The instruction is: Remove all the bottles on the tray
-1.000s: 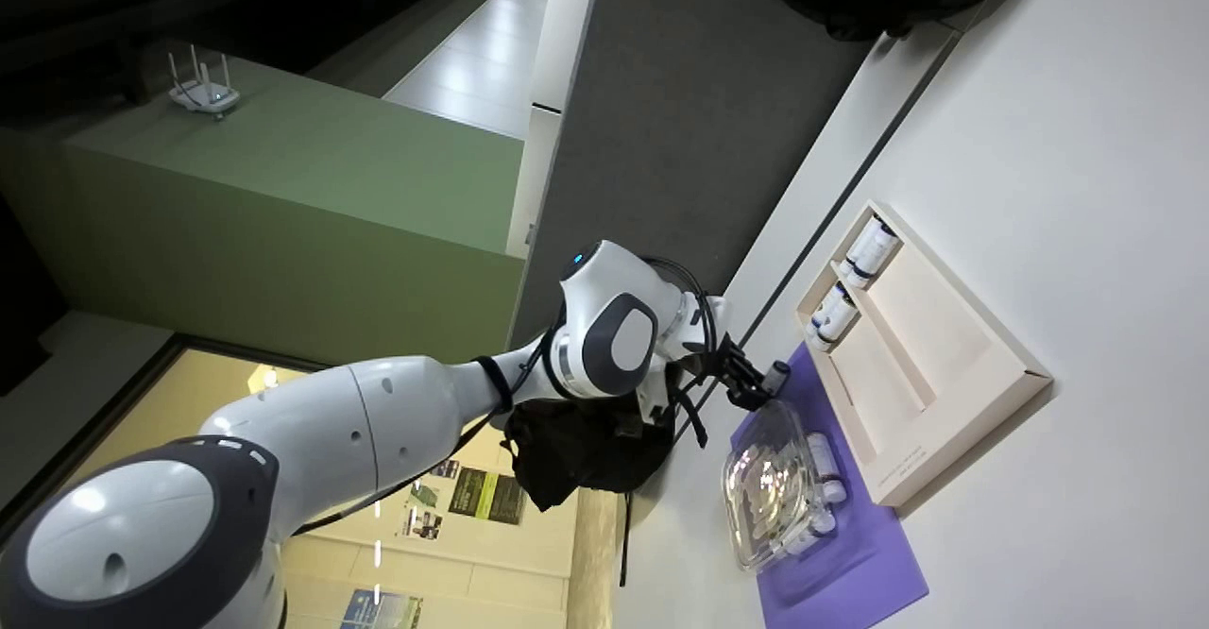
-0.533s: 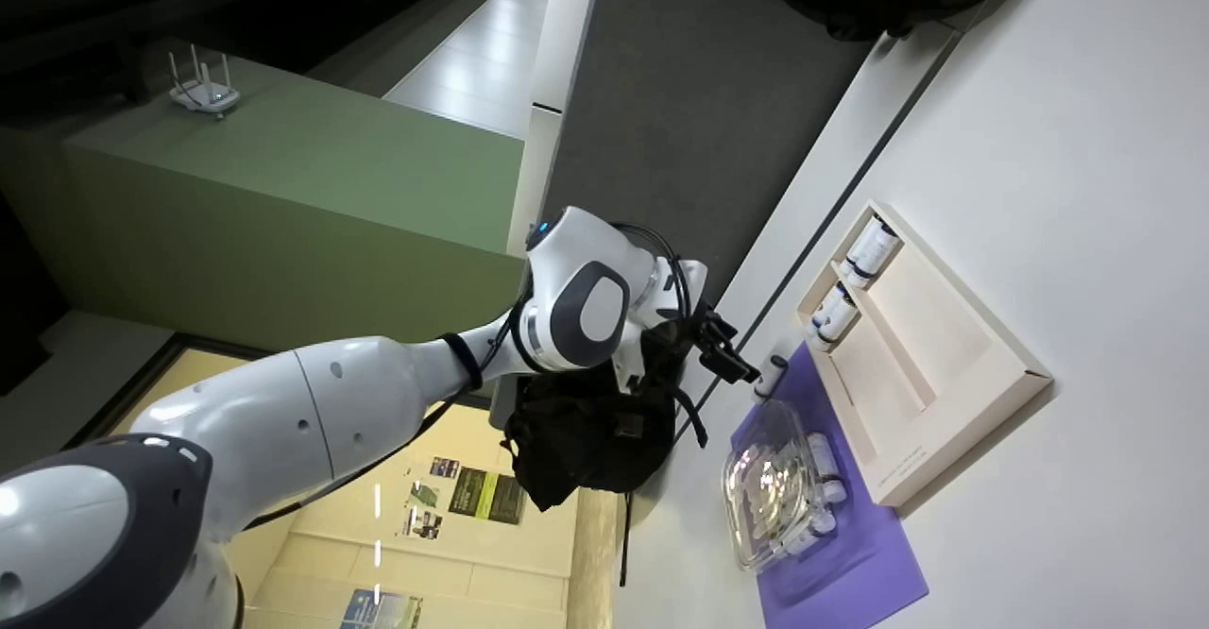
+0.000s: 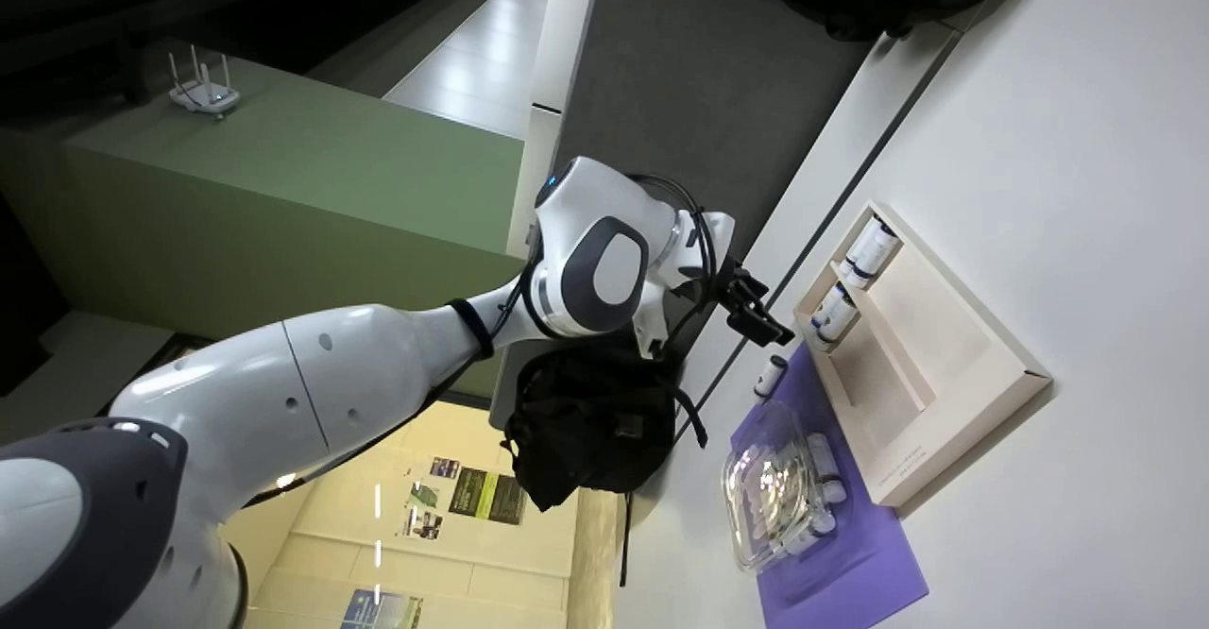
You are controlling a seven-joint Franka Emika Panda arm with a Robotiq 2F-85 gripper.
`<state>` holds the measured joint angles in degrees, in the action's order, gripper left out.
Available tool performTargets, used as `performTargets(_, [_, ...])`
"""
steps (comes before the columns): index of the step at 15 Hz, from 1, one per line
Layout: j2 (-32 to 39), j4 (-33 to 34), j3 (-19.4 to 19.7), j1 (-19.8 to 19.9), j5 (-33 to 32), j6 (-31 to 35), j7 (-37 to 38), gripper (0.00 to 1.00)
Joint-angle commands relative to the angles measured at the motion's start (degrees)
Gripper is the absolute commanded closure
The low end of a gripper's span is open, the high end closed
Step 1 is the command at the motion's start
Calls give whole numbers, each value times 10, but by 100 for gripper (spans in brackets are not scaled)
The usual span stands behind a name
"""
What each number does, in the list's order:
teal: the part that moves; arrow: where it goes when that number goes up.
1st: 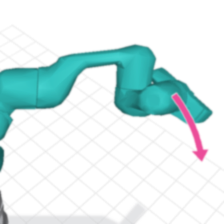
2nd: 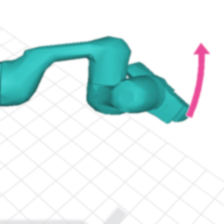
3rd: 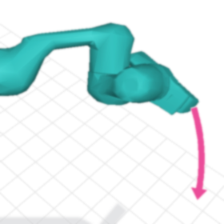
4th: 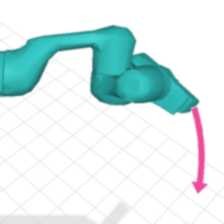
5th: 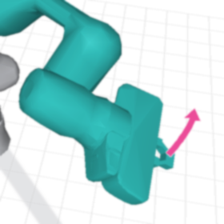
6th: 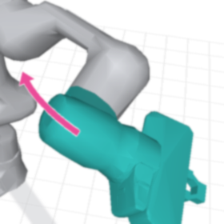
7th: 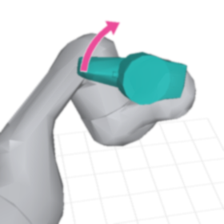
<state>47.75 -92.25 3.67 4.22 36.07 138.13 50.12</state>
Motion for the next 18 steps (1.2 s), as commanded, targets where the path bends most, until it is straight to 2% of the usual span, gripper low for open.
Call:
performTargets(1, [12,9,11,-2,-22,-11,27,0])
performTargets(10, [29,4,25,2,-71,-23,50,0])
performTargets(11, [31,5,25,3,-77,-23,48,21])
performTargets(18, [38,6,25,2,-95,-21,46,64])
